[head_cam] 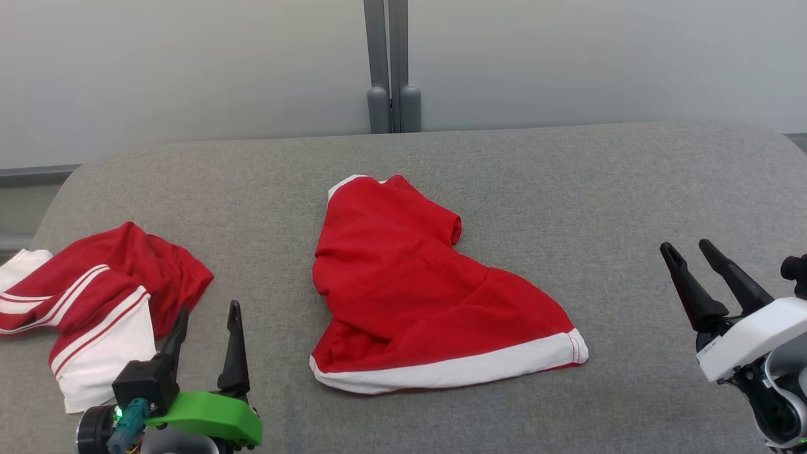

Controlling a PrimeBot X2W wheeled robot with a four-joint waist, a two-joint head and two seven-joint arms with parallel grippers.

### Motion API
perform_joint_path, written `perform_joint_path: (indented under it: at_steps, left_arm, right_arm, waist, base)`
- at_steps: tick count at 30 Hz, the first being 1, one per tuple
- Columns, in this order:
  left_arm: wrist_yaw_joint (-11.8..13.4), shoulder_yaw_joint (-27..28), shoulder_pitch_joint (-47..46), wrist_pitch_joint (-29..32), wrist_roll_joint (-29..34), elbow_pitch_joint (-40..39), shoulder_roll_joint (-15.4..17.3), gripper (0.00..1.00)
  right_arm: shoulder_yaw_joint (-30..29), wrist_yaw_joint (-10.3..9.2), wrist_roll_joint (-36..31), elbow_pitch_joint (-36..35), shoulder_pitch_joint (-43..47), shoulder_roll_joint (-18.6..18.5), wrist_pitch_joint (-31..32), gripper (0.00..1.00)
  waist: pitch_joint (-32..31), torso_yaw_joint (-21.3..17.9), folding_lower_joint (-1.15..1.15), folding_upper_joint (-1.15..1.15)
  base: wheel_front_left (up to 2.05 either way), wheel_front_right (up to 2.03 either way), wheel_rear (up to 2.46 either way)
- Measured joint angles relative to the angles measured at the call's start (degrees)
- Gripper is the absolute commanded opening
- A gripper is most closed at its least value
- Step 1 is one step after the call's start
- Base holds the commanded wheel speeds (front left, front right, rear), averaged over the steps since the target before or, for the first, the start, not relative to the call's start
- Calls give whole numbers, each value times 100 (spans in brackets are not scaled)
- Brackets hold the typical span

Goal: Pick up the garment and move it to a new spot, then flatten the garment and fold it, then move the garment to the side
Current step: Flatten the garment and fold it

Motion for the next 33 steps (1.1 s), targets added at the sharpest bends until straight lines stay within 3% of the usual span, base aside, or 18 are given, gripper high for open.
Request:
perform_joint_path:
  at_steps: [6,11,15,21,33]
  left_arm:
    - [-16,246,105,-119,20,-389,-1,100]
    - [11,460,236,-137,169,-565,-75,100]
    - [-142,503,360,-145,371,-603,-169,100]
    - [-320,636,494,-145,548,-500,-350,100]
    - [-577,824,491,-145,769,-379,-553,100]
  right_arm:
    - [-427,1,-573,-60,185,694,-962,100]
    - [-432,4,-1192,2,449,1061,-1156,100]
    - [-580,1,-1523,250,629,1330,-1205,100]
    - [-579,1,-1771,470,693,1511,-1226,100]
    - [-437,1,-1735,588,586,1470,-897,100]
  waist:
    - [-80,-22,0,0]
    - [-132,-38,0,0]
    - [-158,-57,0,0]
    - [-144,-117,0,0]
    - [-98,-114,0,0]
  base:
    - [0,0,0]
    - [0,0,0]
    - [0,0,0]
    - [0,0,0]
    - [0,0,0]
